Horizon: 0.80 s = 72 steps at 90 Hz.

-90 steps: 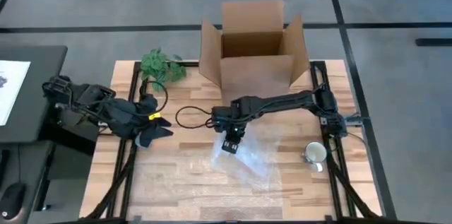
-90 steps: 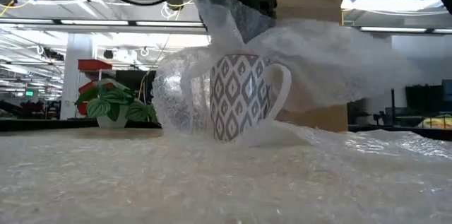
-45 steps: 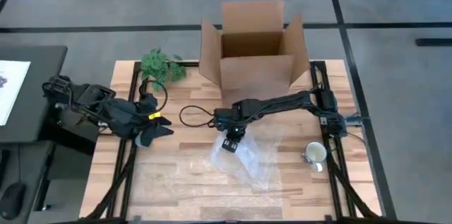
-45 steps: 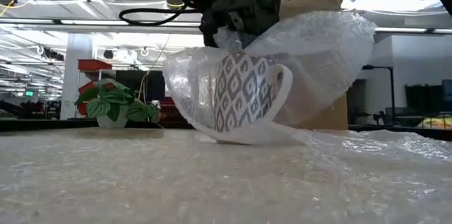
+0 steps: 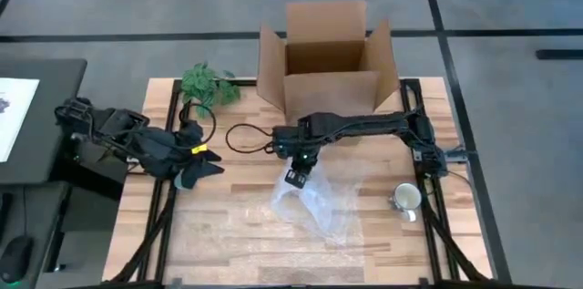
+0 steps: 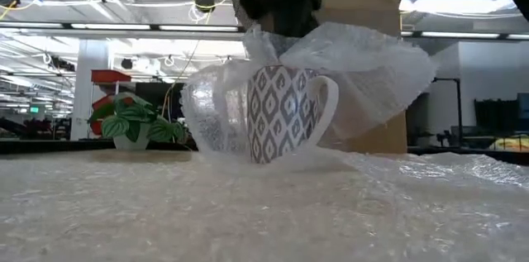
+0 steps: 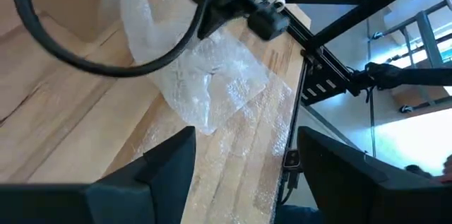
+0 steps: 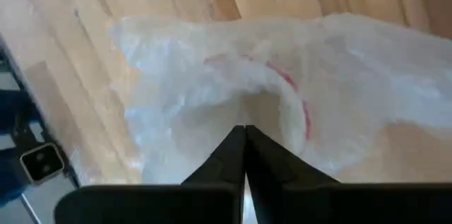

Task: Wrap mug
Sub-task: Wrap the white mug with bubble wrap

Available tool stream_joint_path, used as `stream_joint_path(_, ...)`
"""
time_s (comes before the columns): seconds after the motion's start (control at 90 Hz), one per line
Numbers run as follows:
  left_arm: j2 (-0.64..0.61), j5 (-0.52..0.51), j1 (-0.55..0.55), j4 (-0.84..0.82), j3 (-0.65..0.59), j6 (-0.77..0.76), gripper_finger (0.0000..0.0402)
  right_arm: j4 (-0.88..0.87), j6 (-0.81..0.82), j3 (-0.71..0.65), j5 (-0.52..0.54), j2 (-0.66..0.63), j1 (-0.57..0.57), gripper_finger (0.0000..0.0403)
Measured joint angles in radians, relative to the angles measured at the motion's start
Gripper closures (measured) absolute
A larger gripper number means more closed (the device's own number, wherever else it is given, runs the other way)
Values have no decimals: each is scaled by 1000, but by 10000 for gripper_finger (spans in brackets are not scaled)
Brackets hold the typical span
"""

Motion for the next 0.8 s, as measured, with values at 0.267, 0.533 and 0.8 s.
stream_joint_path(0.267,27,-9,0,6,0,0,176,-144,27,48,93,-76,87,403)
stream_joint_path(0.533,199,-1,0,9,0,-36,176,-290,249,48,167,-147,212,359)
stream_joint_path(0.8,405,5,50,155,-1,-180,176,-316,397,-4,299,-312,359,258)
